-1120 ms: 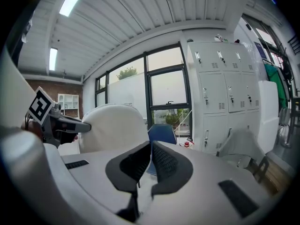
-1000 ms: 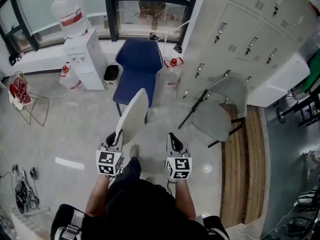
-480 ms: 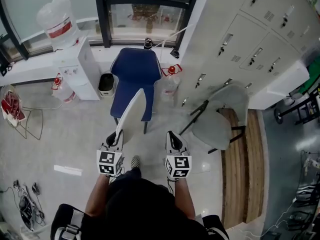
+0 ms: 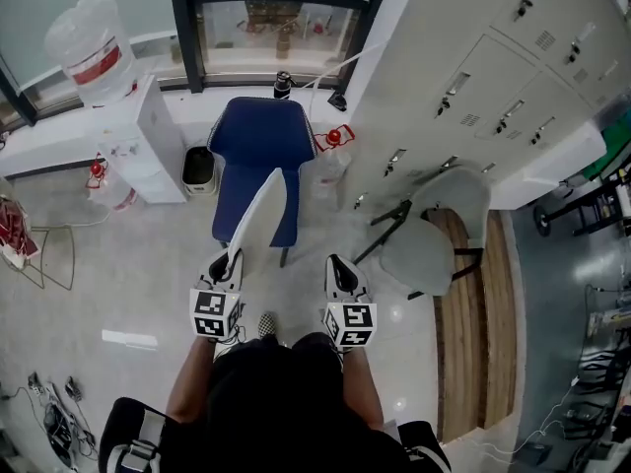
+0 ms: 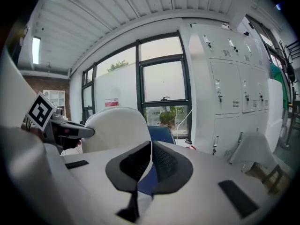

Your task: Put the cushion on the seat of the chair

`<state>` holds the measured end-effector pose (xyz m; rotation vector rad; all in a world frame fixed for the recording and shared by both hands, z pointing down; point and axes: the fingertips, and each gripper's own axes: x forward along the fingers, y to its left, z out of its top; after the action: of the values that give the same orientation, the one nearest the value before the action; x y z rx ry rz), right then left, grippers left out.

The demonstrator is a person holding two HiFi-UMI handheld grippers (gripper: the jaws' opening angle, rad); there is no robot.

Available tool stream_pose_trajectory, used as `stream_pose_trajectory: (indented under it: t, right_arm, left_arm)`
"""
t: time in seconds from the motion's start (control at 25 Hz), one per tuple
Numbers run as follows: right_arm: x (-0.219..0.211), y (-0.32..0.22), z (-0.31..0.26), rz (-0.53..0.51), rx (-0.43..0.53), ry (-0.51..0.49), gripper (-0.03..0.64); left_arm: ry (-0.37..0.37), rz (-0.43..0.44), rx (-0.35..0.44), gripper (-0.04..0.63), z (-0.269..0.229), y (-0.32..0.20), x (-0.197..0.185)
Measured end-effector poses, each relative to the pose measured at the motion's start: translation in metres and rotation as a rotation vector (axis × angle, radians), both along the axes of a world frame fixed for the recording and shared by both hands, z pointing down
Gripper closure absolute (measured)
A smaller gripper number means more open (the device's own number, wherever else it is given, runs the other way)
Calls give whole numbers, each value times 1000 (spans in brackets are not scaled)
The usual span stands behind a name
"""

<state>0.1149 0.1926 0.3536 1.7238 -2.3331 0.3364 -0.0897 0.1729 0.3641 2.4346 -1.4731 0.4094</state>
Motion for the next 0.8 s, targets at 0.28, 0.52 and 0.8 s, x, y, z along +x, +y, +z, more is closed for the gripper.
stream_pose_trajectory:
  t: [0.28, 0.52, 0.8]
  right_arm:
    - [-4, -39, 10, -1, -31, 8, 583]
    - [11, -83, 21, -26, -58, 0, 583]
    - [43, -147, 40, -88, -95, -13, 583]
  left_arm:
    - [8, 14, -13, 549, 8, -42, 5]
    - [1, 0, -24, 549, 13, -86, 23]
    - [3, -55, -71, 549, 36, -135, 56]
